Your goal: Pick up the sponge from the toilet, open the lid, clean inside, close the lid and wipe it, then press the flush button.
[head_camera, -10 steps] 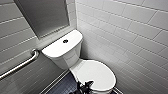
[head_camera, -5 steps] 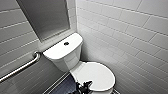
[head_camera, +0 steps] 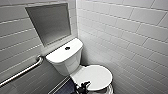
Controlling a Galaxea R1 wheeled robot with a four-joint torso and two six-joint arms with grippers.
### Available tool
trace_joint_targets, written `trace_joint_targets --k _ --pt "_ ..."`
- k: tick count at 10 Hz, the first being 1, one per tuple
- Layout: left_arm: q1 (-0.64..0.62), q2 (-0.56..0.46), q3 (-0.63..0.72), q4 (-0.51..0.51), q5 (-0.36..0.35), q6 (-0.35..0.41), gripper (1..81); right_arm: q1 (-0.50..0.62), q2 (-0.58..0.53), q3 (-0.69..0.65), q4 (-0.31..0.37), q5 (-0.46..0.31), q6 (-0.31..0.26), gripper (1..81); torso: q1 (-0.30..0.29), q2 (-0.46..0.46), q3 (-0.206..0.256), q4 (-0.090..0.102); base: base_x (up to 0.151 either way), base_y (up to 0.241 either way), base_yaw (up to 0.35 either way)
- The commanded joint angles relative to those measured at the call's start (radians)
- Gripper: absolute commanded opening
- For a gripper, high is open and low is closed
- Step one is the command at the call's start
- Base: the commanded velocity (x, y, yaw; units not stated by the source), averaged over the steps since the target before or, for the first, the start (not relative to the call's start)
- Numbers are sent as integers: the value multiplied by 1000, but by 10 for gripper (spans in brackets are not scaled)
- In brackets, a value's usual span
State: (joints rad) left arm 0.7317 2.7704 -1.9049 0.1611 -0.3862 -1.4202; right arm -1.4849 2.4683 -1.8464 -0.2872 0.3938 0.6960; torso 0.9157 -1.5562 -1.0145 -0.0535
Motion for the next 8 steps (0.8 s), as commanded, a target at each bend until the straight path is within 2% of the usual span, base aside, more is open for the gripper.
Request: trace_joint_targets --k 1,3,5,8 --pt "-197 -49 21 15 -186 -53 811 7 -32 26 2 -39 -1 10 0 0 0 0 0 0 0" --pt "-197 -64 20 20 -276 -110 811 8 -32 27 2 -40 -1 10 0 0 0 0 0 0 0" --pt "-197 -78 21 31 -327 -155 811 7 -33 32 2 -39 -1 10 0 0 0 0 0 0 0" --pt "-200 -110 24 32 -355 -192 811 4 -33 40 -1 -39 -3 10 0 0 0 0 0 0 0"
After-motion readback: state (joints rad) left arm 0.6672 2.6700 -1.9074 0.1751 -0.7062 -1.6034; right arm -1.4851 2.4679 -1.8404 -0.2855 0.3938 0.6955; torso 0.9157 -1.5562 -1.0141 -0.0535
